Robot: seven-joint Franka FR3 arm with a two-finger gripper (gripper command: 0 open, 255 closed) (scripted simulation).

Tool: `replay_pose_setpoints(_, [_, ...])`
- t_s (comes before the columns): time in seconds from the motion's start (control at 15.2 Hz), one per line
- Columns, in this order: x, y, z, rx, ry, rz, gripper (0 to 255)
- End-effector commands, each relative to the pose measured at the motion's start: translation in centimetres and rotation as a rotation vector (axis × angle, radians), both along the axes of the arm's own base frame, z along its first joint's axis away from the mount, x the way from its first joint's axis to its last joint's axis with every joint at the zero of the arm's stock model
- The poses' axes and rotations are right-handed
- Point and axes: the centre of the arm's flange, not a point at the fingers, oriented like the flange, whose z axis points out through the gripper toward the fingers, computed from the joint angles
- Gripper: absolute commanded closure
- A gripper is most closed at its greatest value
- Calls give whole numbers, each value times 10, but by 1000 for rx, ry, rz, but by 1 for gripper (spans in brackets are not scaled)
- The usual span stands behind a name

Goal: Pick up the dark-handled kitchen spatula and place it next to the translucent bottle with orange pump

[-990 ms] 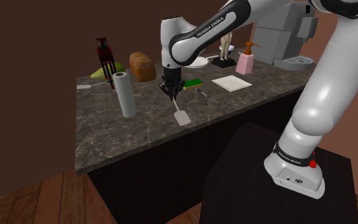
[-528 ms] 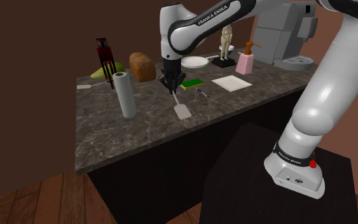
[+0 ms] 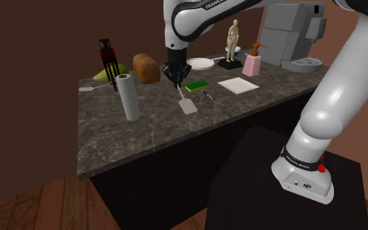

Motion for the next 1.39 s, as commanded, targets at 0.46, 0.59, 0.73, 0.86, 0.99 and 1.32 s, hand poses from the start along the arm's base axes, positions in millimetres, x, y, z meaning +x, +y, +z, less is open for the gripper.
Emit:
replay_pose_setpoints(0.46, [1,0,47,0,1,0,255])
replay_pose_setpoints(0.59, [1,0,57,0,1,0,255])
replay_pose_setpoints(0.73, [1,0,68,0,1,0,255])
replay_pose_setpoints(0.86, [1,0,78,0,1,0,255])
replay_pose_setpoints(0.99, [1,0,89,0,1,0,255])
replay_pose_setpoints(1.32, [1,0,115,0,1,0,255])
